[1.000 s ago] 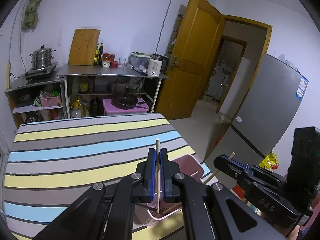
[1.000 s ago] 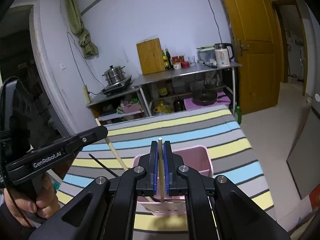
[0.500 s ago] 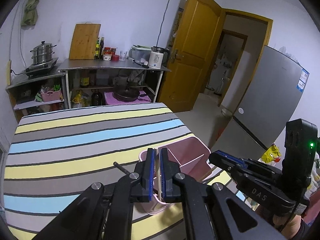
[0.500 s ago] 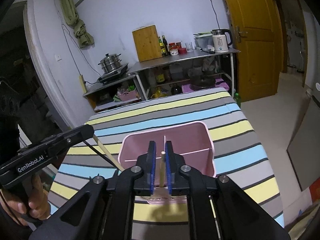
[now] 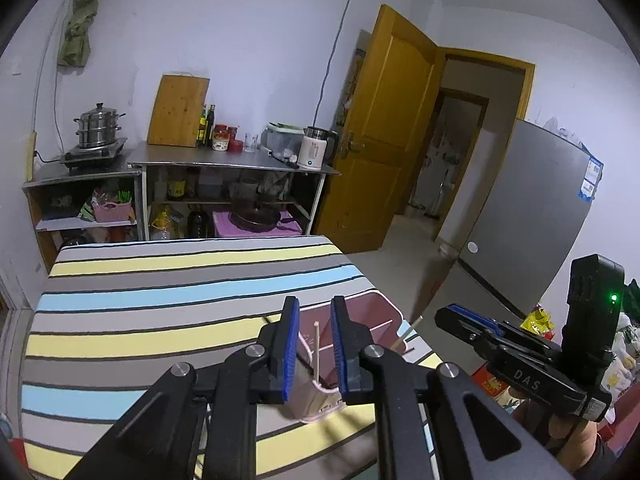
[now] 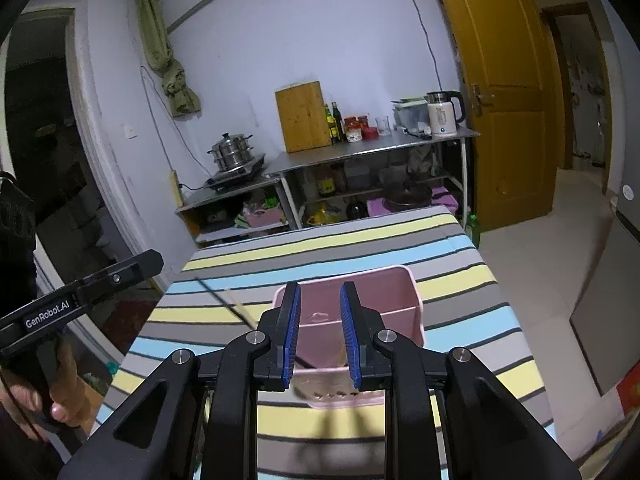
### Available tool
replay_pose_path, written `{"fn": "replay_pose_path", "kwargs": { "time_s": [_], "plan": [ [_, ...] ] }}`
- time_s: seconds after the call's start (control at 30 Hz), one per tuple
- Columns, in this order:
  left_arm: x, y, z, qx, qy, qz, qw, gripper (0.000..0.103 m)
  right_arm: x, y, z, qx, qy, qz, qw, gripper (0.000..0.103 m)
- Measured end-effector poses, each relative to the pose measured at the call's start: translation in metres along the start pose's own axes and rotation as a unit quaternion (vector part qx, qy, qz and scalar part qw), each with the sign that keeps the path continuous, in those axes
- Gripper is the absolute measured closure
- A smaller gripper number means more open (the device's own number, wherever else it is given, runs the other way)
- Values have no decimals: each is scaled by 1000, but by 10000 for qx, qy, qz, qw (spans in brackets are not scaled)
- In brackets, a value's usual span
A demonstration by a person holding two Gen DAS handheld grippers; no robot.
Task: Organize utensils
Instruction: 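Move both open tools back to the chopstick pile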
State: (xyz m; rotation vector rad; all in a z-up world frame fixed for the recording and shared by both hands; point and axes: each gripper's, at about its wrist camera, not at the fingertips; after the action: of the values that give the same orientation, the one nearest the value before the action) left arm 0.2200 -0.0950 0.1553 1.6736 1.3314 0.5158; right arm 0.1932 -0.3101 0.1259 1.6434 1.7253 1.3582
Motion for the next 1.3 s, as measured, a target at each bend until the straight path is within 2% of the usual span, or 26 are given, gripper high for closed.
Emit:
{"fn": "replay_pose_path", "kwargs": {
  "time_s": [0.3,0.7,0.9,1.3],
  "plan": [
    [23,-55,-29,128,205,-81,9997,88,19,-40,-9,270,164,-149,9994,82],
    [71,-133,-38,753,652,-489,9938,88,36,-97,6,945,484,-84,9943,82],
    [90,-161,-30,1084,822,-778,9876,88,45,-112,17,1192,626,-139,9908,82],
    [114,-189,10,1591,988,-1127,9758,88,59,-131,45,1611,798,-224,9834,82]
  ]
}}
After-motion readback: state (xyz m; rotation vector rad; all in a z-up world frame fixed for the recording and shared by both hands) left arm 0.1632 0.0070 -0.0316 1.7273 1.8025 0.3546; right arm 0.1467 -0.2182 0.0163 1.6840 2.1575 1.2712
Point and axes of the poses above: each gripper's, at about its wrist camera, not at the fingertips, and z roughly the way its jaws point, x to its left, y to its top, and after that the axes turned 7 degrees about y, right-handed
